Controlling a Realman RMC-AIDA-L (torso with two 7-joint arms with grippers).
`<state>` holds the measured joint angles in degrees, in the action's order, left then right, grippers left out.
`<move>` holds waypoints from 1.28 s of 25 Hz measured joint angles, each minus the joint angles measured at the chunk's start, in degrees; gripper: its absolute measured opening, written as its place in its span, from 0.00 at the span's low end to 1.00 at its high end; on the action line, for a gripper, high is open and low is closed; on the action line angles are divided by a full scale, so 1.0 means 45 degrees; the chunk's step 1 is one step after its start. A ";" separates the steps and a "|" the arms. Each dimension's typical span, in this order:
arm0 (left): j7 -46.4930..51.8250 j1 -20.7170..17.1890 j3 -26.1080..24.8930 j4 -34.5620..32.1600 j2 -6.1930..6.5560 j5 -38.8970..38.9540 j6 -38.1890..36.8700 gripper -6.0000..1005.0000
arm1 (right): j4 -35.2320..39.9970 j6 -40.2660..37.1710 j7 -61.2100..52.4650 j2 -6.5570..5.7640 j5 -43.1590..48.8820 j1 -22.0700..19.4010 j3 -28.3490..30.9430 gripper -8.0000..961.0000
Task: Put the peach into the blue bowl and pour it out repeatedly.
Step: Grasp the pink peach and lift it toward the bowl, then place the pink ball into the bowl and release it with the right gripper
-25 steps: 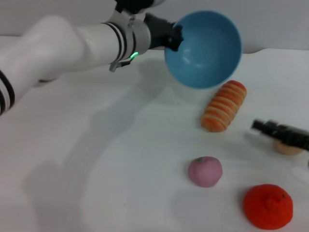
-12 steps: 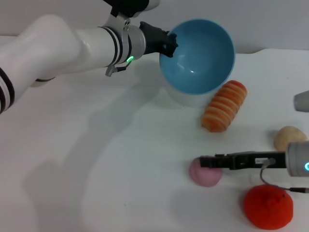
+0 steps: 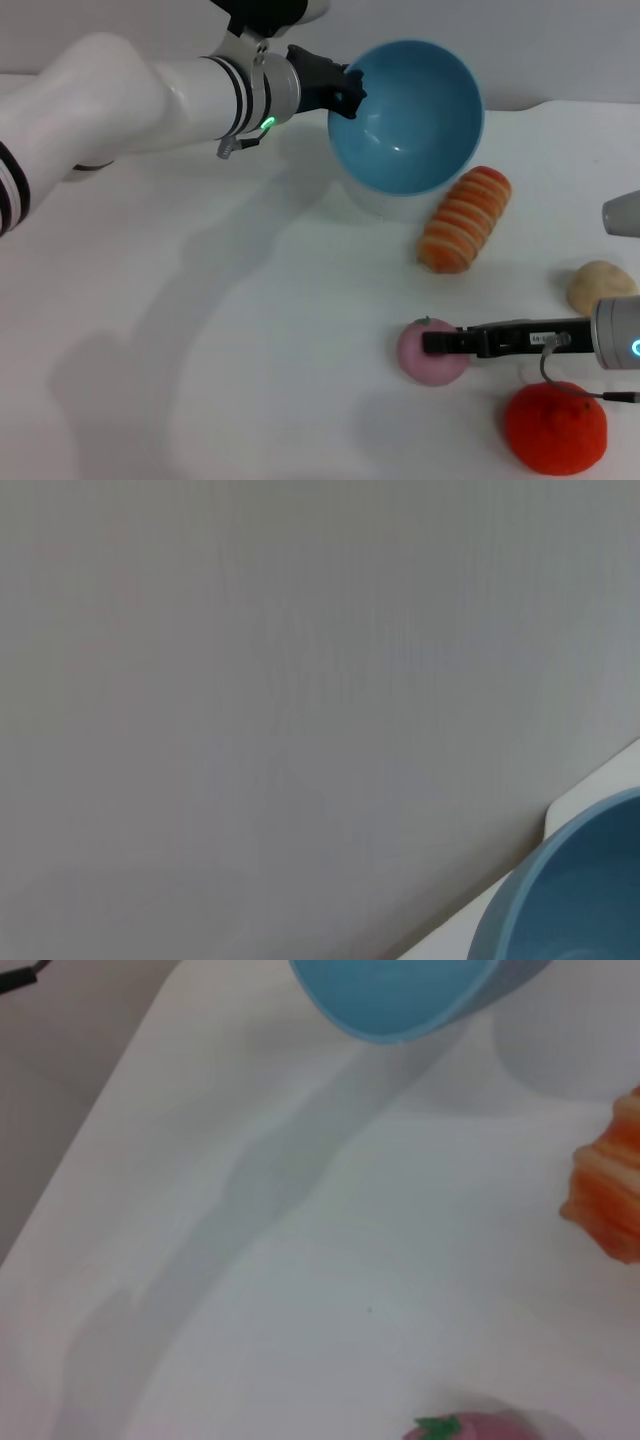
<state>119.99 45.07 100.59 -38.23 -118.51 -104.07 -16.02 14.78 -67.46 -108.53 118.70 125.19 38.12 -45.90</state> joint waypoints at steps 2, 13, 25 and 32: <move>0.0035 0.0002 0.0017 -0.0001 -0.0008 0.0020 0.0000 0.01 | 0.0016 0.0036 0.0018 0.0002 0.0007 0.0010 -0.0069 0.48; 0.0682 0.0366 -0.0490 0.0033 0.0152 -0.0653 -0.1794 0.00 | 0.4183 -0.3498 -0.0156 -0.0053 -0.0157 -0.0241 0.0033 0.25; 0.7286 0.1615 -0.1129 -0.0978 0.0078 -0.7902 -0.6324 0.01 | 0.8845 -0.4789 -0.0926 -0.0059 -0.0218 0.0099 -0.0334 0.13; 0.7777 0.1589 -0.0583 -0.1655 0.0001 -0.8530 -0.7508 0.00 | 0.7411 -0.1885 -0.1171 -0.0022 0.0249 0.0551 -0.2055 0.06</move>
<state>154.99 52.22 97.97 -45.68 -118.50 -142.46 -49.81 48.13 -75.94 -113.80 118.60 126.31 40.60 -55.15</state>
